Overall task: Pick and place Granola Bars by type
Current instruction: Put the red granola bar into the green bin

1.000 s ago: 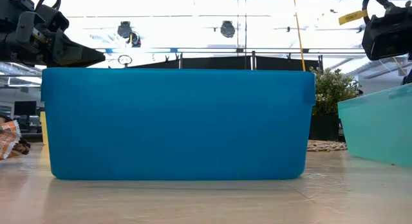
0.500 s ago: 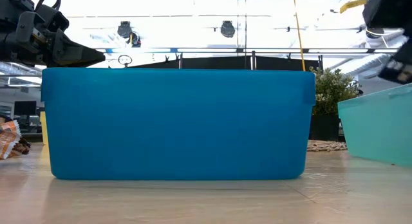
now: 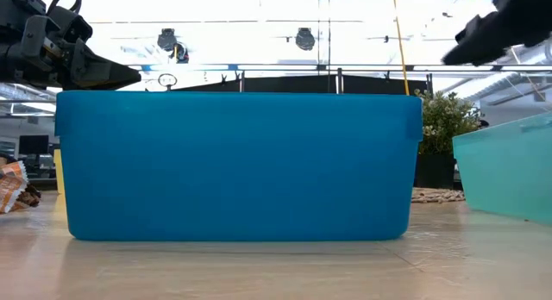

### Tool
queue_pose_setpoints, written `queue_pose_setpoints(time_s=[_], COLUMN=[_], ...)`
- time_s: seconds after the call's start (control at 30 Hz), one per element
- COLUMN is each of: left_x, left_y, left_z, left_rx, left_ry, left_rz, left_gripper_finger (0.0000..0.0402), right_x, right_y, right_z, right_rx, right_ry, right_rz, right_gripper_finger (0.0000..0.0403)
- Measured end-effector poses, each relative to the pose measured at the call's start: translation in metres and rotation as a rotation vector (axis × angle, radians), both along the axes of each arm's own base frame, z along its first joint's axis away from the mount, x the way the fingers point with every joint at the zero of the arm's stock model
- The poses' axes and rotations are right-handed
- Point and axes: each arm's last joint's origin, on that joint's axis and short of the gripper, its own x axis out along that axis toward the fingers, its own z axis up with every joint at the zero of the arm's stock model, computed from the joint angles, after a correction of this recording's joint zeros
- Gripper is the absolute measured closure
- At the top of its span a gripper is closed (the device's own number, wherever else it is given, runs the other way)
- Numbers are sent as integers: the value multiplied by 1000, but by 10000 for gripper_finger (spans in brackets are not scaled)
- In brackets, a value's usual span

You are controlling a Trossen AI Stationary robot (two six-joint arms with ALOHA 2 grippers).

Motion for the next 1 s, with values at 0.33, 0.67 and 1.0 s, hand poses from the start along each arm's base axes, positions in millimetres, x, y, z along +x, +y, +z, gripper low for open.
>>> queue_pose_setpoints(time_s=[0.33, 0.67, 1.0], left_x=[0, 0, 0], left_y=[0, 0, 0], left_z=[0, 0, 0], left_rx=[0, 0, 0], left_ry=[0, 0, 0], left_rz=[0, 0, 0], left_gripper_finger=[334, 334, 334], right_x=[-1, 9, 3], right_y=[-44, -81, -120], right_z=[-36, -42, -42], right_rx=[-122, -148, -109], right_ry=[-56, -283, -364], right_rz=[-370, -223, -295], right_gripper_finger=[291, 291, 291])
